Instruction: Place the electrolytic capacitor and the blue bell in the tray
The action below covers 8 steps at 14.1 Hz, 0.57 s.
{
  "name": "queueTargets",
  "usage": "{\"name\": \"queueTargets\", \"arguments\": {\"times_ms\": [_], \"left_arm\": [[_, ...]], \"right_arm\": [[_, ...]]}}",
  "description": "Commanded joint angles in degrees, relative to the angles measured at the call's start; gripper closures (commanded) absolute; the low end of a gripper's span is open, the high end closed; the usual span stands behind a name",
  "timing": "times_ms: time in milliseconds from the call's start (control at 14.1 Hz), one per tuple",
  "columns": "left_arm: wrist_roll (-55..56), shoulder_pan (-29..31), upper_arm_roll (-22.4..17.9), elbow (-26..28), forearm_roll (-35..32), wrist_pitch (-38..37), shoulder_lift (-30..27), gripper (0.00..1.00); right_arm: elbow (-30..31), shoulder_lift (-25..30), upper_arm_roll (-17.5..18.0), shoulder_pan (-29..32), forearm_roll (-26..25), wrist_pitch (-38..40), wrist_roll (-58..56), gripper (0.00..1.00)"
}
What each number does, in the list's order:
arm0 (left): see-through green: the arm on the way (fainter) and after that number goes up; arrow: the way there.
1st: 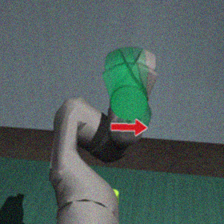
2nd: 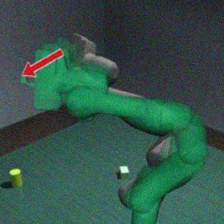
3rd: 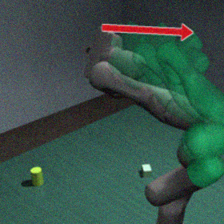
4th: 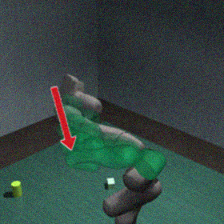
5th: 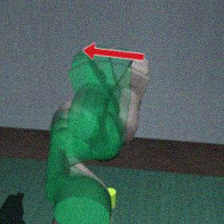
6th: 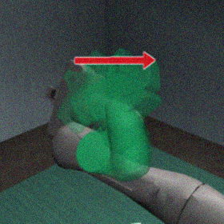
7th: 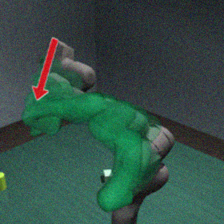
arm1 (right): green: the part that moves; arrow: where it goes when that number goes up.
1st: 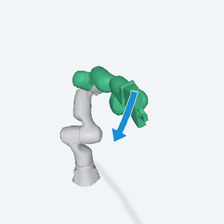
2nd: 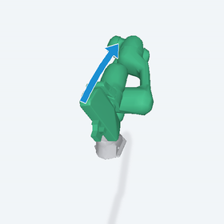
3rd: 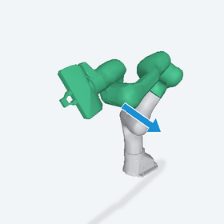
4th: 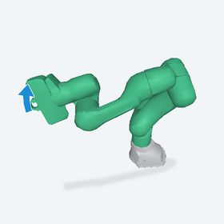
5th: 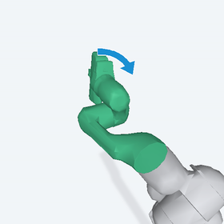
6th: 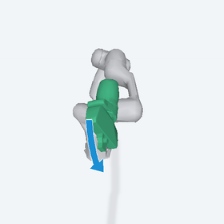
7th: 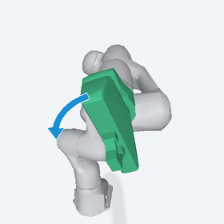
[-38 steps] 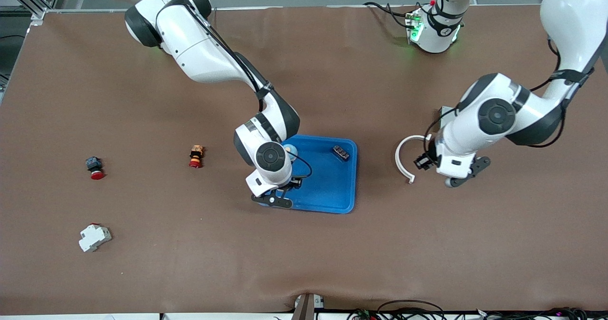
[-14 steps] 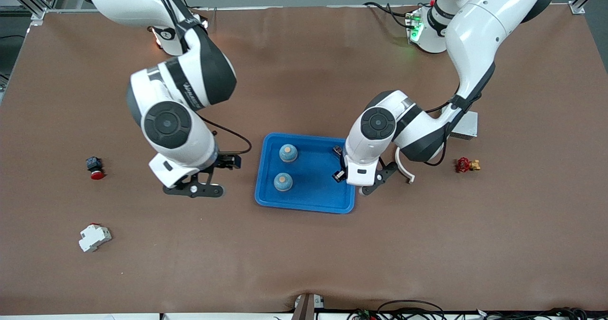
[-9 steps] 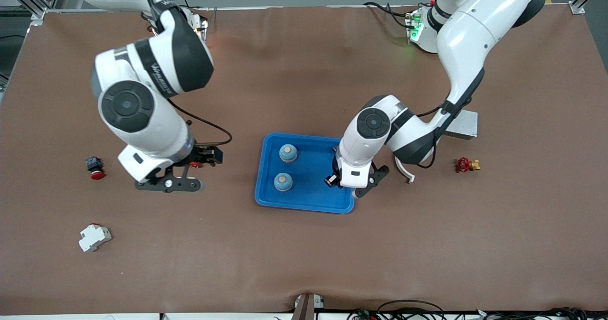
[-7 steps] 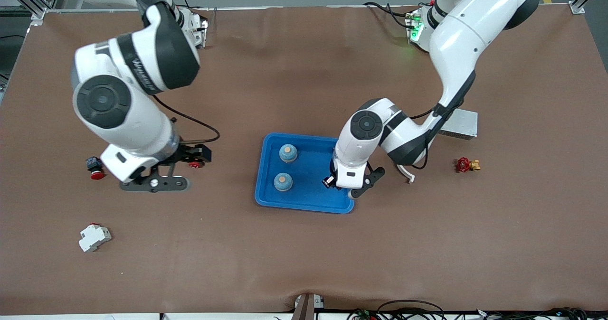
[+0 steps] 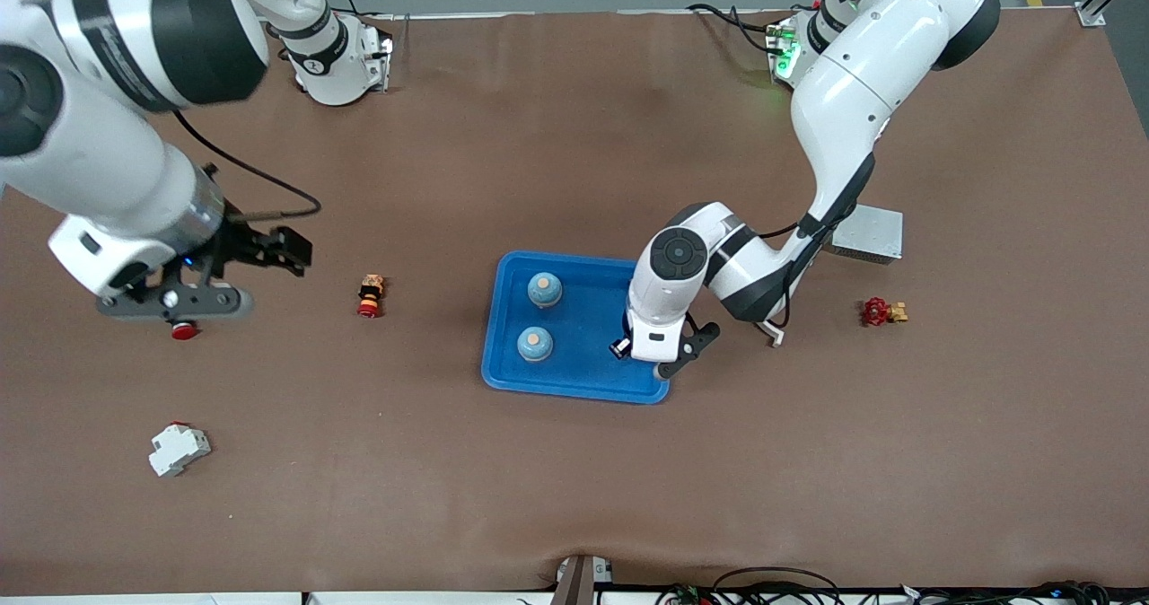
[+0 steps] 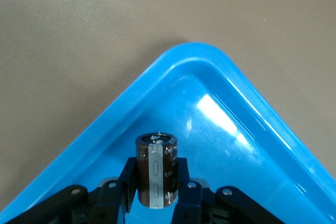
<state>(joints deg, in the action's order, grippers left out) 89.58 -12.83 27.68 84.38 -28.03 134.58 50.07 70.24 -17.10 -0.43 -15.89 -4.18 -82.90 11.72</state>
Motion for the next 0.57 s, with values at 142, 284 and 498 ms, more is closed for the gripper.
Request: {"name": "queueTargets", "arguments": {"times_ms": [142,284,498], "left_arm": [[0.5,-0.6,-0.8,-1.1,0.3,0.9,1.3,1.0],[0.5,-0.7,-0.8,-1.1,0.4,1.0,1.3,1.0],[0.6,-0.9,-0.8,-1.2,0.5,1.0,1.7,1.0]], "right_arm": [[3.9,5.5,0.9,5.8,-0.7,1.7,-9.9,0.0],[3.9,6.2,0.9,8.3,-0.7,2.6,-13.8,0.0],[6.0,9.7,1.0,13.6,0.4,3.7,-15.2,0.0]]}}
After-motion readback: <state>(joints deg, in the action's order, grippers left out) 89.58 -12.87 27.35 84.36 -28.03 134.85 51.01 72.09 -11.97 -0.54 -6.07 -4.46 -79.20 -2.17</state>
